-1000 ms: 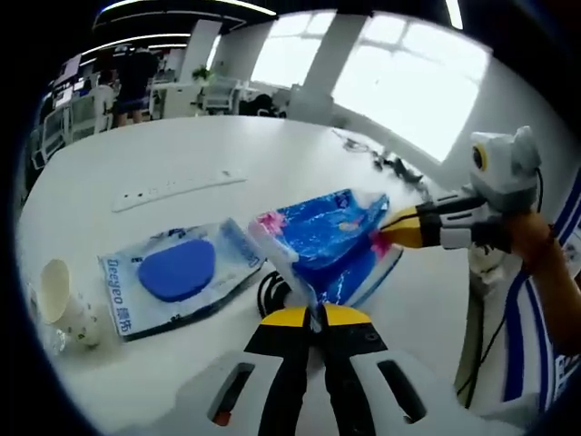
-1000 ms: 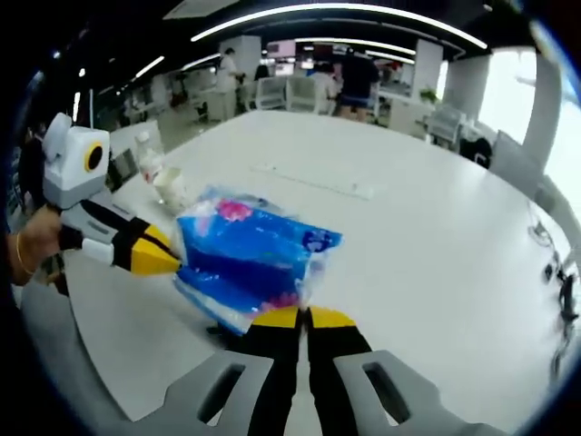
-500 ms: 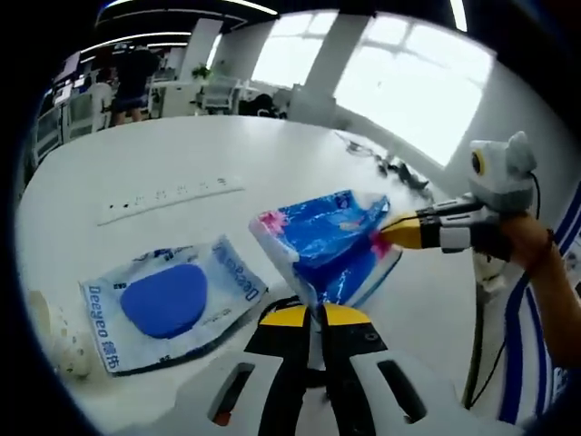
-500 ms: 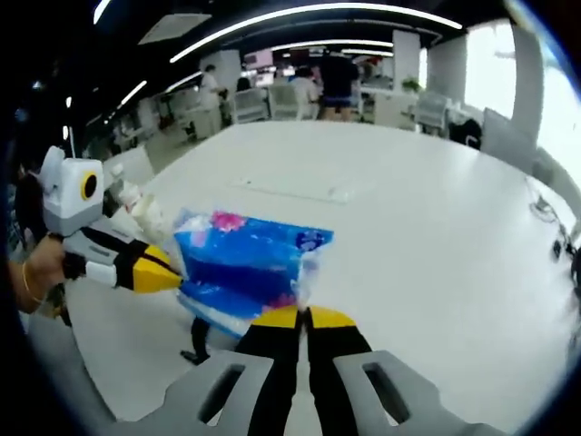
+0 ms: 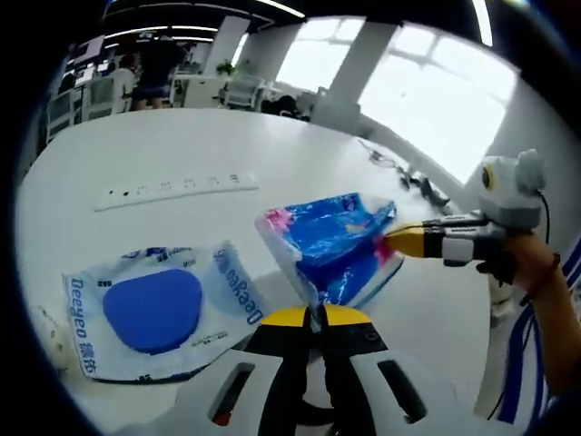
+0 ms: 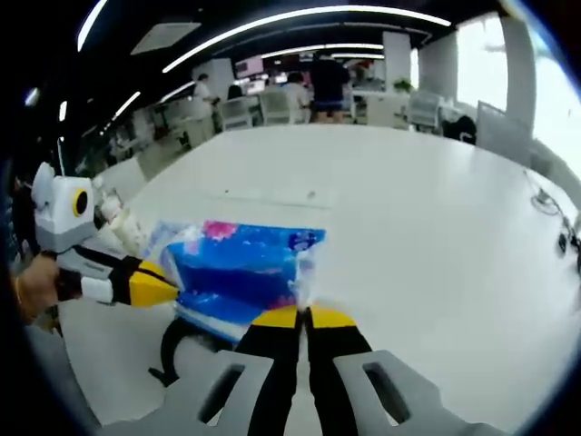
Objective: Arrange the tabletop items into an orderly group along one side of the table until the central work area is clear of visible clutter.
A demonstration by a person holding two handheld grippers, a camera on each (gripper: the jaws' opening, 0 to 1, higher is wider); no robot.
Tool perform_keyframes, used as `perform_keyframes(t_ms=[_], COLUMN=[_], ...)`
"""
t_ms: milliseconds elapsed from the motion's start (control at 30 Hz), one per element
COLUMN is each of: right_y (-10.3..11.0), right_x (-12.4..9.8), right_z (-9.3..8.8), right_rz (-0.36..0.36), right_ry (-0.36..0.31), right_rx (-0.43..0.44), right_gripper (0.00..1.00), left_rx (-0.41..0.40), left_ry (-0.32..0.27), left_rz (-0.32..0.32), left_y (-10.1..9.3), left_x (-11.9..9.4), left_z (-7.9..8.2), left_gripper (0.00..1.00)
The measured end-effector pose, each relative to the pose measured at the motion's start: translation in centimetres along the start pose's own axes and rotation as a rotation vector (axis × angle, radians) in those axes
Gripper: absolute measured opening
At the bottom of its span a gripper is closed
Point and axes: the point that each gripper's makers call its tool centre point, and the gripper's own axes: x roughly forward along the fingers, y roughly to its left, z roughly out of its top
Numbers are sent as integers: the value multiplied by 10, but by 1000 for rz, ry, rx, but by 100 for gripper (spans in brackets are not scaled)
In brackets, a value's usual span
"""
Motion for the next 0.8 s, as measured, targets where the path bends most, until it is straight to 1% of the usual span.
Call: perform_keyframes(t_ms=[133, 233, 367, 467, 500, 567, 667, 733, 800], right_y=[-2, -7, -14, -10, -11, -14, -14, -17, -21], right_x=[3, 10, 20, 24, 27, 32, 36, 41, 44], right_z=[-1, -3, -5, -9, -10, -10, -17, -22, -23], right_rz=[-5, -10, -13, -2, 3, 17, 18, 21, 23], right_ry=[-12, -13, -12, -12, -12, -30, -18, -15, -17], right_rx=[7, 12, 28, 40, 36, 44, 59, 78, 97], right_gripper=[0, 0, 0, 0, 0, 0, 0, 0, 0], left_rx=[-28, -65, -71, -72, -77, -70, -95, -95, -85], left_ry=[8, 11, 15, 21, 23, 40, 39, 39, 31], left_rz=[10, 18, 26, 44, 50, 60, 60, 66, 75], left_y=[3, 4, 5, 9, 10, 13, 15, 16, 17], left_x=[10, 17, 24, 28, 29, 35, 38, 40, 41], left_z=[0, -1, -2, -6, -7, -10, -12, -13, -11], left_gripper=[3, 3, 3, 3, 3, 3, 3, 3, 3])
